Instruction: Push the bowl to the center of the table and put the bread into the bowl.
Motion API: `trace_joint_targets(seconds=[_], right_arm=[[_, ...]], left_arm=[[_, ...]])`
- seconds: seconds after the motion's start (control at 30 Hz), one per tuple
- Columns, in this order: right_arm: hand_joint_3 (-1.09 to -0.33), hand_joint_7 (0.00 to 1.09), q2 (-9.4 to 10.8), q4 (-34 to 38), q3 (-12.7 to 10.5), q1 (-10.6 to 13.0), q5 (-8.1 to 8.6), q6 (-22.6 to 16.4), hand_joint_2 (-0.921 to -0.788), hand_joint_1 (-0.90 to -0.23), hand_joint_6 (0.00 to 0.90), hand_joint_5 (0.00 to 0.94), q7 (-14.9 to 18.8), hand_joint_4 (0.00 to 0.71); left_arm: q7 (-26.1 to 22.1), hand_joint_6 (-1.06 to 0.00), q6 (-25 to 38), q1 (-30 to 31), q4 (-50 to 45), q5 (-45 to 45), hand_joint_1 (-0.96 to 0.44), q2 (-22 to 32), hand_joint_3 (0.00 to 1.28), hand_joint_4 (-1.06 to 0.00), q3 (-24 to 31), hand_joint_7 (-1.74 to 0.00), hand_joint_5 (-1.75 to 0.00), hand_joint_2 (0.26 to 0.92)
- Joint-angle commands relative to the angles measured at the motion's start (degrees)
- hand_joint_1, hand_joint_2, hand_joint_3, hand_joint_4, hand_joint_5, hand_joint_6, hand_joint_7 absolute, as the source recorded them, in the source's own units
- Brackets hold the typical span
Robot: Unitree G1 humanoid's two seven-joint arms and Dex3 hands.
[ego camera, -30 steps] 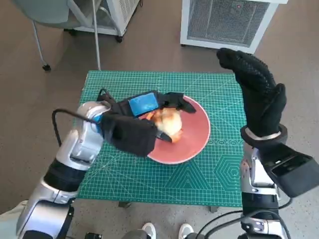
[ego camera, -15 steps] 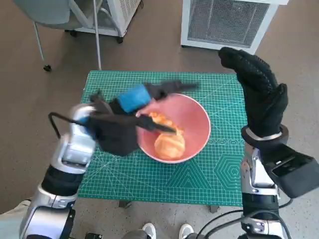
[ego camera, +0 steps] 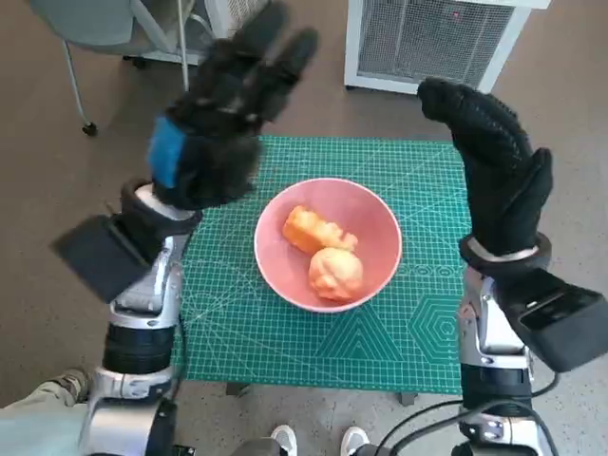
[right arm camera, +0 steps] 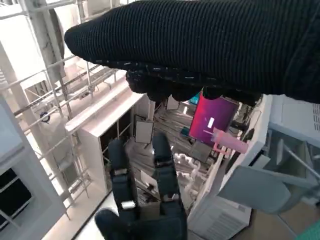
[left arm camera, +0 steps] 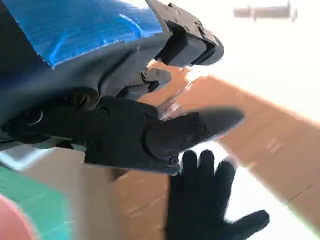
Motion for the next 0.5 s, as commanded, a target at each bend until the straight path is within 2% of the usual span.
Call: trace_joint_targets(seconds=[0.03,0.27,0.5], right_arm=[[-0.813,0.64,-0.2,0.0,0.1,-1.4,-0.34,0.8,-0.921,-0.670,-0.001,0.007,-0.2,0.263],[-0.807,0.64,-0.5,0.3,0.2,-2.8,-1.16,0.3,-0.921,-0.678,0.000,0.009,-0.1,0.268],[-0.812,0.65,-0.8,1.8,0.1,-4.1,-1.52,-0.7,-0.921,-0.680,0.004,0.010,0.5,0.272]], left_arm=[[0.8,-0.26,-0.9,1.5,-0.6,-4.4,-0.77,-2.5,0.62,-0.22,1.6,-0.14,-0.02,0.921],[2.5,-0.25,-3.0,3.7,-2.1,-5.9,-0.74,-6.0,0.55,-0.24,1.5,-0.12,-0.02,0.921],[2.5,-0.22,-5.6,5.1,-2.1,-4.6,-0.71,-5.9,0.55,-0.22,1.1,-0.09,-0.01,0.921]])
